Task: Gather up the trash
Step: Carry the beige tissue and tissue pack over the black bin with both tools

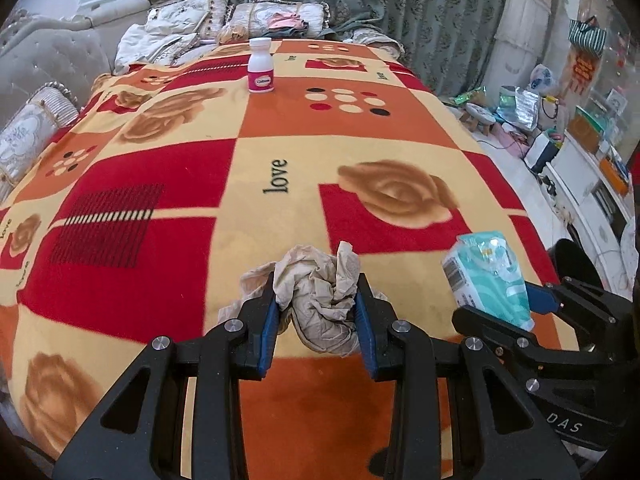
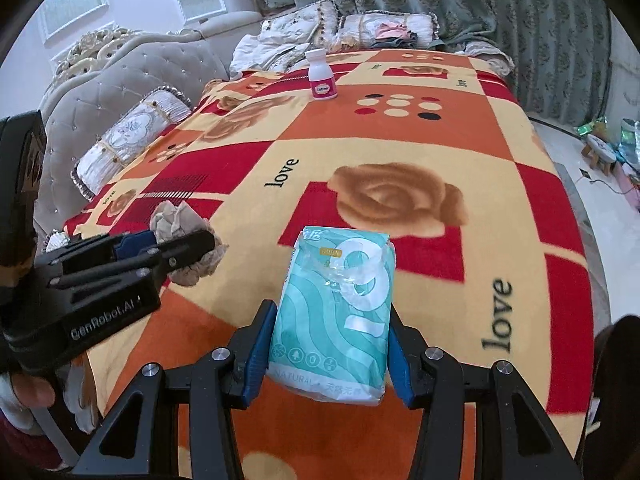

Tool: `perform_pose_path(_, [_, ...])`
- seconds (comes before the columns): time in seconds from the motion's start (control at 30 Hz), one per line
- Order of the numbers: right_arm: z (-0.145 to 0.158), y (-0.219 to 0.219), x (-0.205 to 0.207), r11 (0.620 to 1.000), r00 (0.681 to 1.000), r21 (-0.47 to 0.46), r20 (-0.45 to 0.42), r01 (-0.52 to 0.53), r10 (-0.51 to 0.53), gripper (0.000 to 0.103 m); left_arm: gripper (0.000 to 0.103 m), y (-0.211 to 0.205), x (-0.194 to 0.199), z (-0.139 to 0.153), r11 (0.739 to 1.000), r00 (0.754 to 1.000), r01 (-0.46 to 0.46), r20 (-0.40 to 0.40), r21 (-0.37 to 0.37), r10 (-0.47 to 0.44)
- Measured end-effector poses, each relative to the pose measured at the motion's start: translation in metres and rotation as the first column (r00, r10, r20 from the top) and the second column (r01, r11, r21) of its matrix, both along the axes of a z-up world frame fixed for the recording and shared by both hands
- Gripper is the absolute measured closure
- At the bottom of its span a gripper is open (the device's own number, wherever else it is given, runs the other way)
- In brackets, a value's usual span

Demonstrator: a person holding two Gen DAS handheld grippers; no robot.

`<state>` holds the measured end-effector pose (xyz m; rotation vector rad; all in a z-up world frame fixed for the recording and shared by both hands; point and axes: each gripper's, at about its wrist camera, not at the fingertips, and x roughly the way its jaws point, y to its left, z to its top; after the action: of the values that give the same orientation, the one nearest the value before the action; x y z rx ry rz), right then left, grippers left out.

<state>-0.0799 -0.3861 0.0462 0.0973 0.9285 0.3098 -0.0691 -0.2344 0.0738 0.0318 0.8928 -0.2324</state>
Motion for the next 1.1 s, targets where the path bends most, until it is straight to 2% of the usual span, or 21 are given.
perform_pose_path(0.6, [0.005, -0.032, -0.034, 0.997, 0.997, 0.000, 0.005, 0.074, -0.075, 0.054, 0.071, -0.036, -0.025, -0.005, 0.998, 0.997, 0.063, -0.031, -0.016, -0.064])
perform_pose_path(1.1, [0.010, -0.081, -0.051, 0.988, 0.988, -0.015, 0.015, 0.152, -0.152, 0.054, 0.071, -0.091, -0.029, 0.005, 0.988, 0.988, 0.156, -0.015, -0.016, -0.157])
